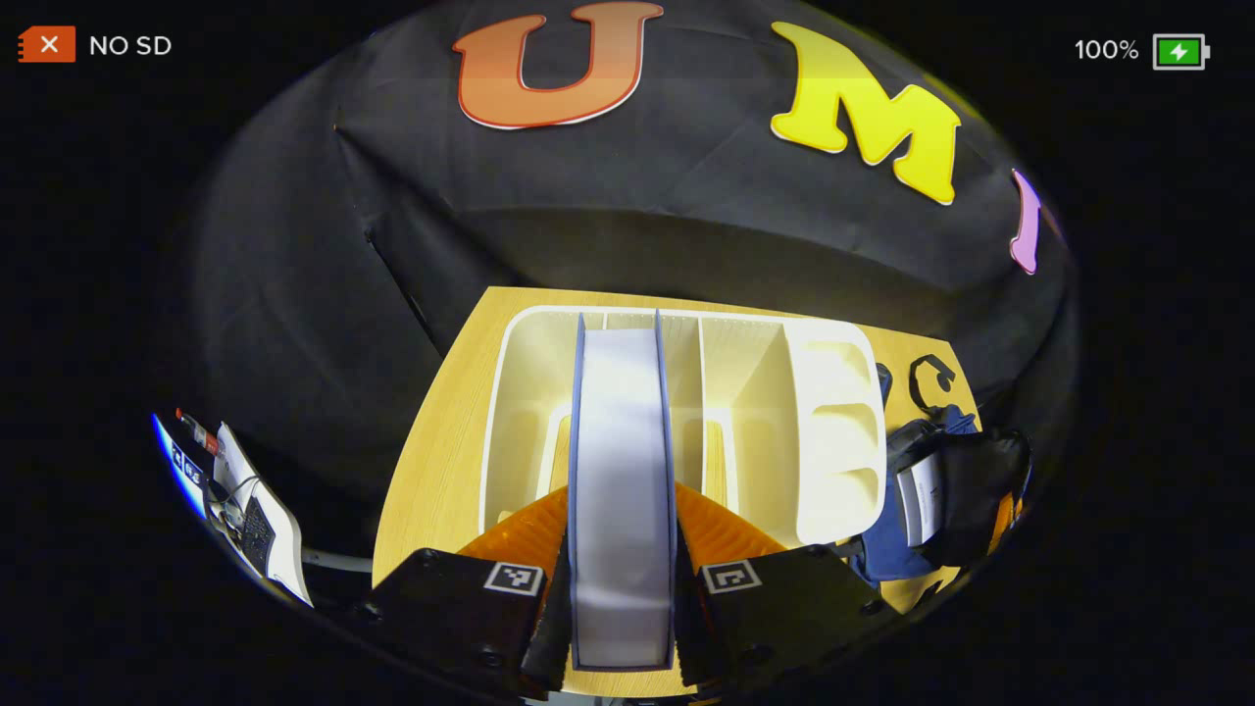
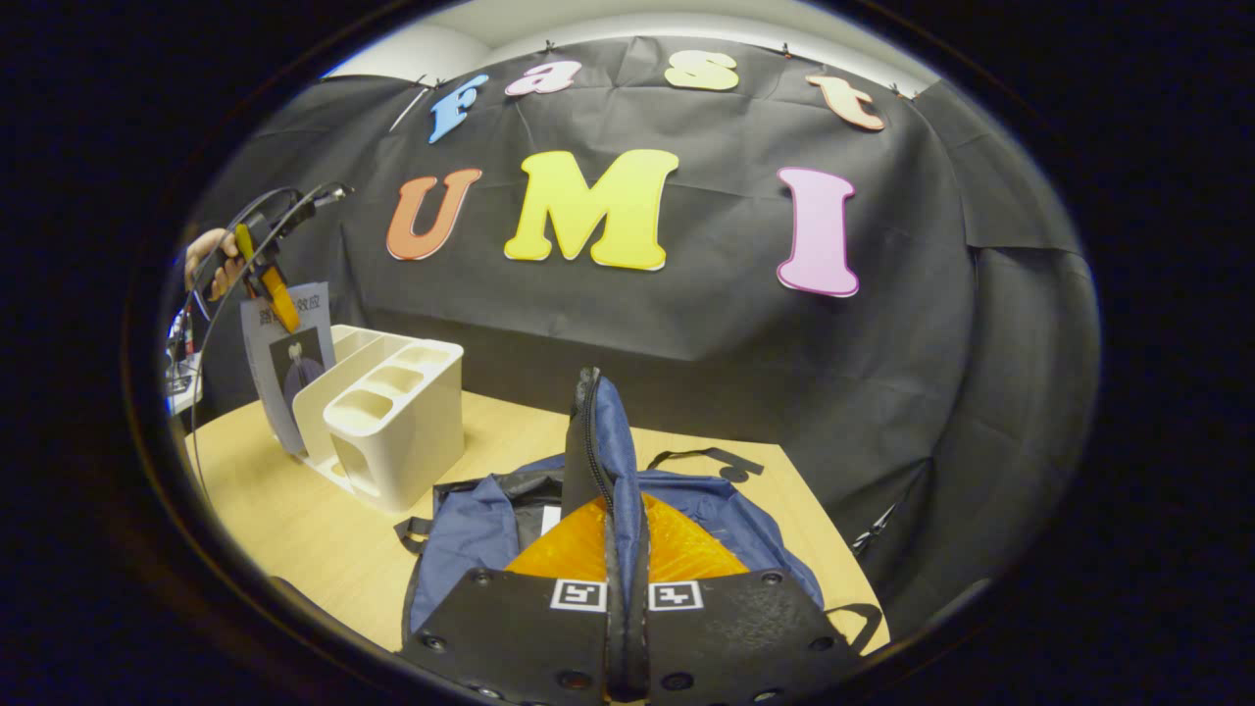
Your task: Open the schoolbag, grab two books from the bookshelf and put them into the schoolbag.
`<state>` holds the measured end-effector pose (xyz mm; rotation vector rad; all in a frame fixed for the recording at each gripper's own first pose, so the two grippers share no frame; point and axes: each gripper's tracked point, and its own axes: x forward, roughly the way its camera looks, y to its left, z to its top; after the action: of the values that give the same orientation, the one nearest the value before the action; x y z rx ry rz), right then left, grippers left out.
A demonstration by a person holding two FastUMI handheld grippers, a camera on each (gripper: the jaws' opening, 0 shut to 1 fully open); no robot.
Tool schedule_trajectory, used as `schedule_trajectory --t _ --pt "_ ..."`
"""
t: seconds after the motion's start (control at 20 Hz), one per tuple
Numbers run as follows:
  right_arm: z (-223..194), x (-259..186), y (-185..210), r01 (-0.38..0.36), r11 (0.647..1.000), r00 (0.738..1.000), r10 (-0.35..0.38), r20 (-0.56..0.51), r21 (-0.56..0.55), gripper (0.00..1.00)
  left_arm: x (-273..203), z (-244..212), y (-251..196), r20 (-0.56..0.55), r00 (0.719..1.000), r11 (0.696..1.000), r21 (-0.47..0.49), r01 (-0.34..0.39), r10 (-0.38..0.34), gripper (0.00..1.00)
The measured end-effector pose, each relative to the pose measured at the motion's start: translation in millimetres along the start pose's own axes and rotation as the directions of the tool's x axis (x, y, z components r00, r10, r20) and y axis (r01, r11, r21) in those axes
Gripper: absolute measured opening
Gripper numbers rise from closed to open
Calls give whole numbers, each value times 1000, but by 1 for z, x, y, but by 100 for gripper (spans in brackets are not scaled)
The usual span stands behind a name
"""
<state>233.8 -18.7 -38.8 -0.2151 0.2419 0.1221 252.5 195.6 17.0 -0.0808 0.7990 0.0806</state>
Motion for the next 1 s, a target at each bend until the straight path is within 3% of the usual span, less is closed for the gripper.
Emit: schedule_trajectory --t 0.6,0.8,1.0 --pt "-4 5 5 33 998 999 -34 -6 -54 1 -94 -75 22 138 990 997 -54 50 -42 45" --pt "-10 7 11 11 999 1000 -12 -28 -43 1 -106 -105 30 140 989 995 -89 50 -38 45" --pt "-6 8 11 13 999 999 -14 -31 -38 1 -113 -125 15 111 988 987 -107 116 -104 45"
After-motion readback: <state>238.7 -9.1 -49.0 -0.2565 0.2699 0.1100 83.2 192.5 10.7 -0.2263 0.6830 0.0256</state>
